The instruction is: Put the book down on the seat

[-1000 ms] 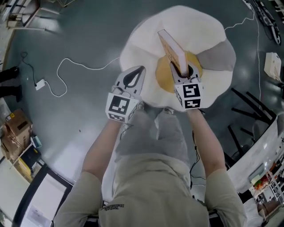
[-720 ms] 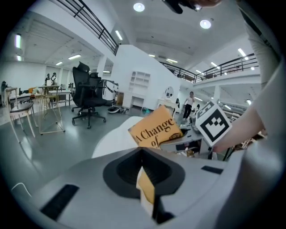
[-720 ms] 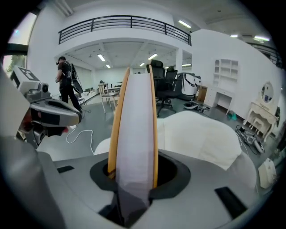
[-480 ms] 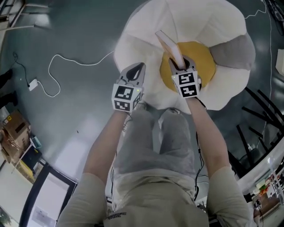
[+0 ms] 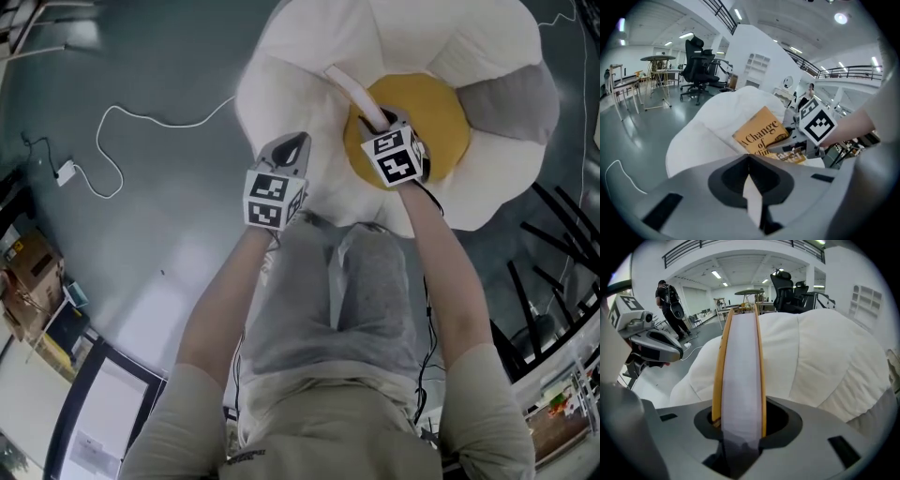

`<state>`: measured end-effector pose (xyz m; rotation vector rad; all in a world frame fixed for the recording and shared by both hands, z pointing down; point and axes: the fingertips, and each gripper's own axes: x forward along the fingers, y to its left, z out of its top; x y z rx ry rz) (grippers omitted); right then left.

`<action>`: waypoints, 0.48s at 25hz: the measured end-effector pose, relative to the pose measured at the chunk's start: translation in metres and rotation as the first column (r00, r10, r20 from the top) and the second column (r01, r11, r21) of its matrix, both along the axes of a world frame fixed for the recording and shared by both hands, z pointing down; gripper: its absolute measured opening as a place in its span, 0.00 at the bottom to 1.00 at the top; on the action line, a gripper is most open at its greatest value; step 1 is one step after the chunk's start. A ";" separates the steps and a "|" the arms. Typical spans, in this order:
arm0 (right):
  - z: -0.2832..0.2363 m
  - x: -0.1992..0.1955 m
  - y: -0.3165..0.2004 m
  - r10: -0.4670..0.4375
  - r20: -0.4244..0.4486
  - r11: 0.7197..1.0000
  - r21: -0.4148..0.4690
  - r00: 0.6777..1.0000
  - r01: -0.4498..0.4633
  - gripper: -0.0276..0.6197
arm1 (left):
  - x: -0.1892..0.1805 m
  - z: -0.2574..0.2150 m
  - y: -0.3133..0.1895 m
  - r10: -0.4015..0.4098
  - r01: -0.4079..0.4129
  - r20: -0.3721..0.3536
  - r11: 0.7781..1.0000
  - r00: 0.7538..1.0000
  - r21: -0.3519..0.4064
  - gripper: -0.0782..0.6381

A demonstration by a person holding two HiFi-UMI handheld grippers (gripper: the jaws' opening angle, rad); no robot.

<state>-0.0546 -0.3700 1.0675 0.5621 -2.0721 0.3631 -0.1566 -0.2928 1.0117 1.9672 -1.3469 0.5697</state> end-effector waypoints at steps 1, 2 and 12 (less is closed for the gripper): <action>0.000 -0.003 0.003 -0.009 0.007 1.000 -0.024 1.000 0.009 0.30 | 0.002 -0.001 0.002 0.000 0.000 0.002 1.000 1.000 0.000 0.12; -0.003 -0.005 0.007 -0.011 0.024 0.999 -0.049 1.000 0.013 0.35 | 0.003 -0.003 0.003 0.000 0.000 0.002 1.000 1.000 0.000 0.12; -0.065 0.000 0.068 0.008 0.093 0.985 -0.175 0.996 0.009 0.46 | -0.001 -0.074 0.017 0.021 -0.021 0.005 1.000 1.000 -0.008 0.12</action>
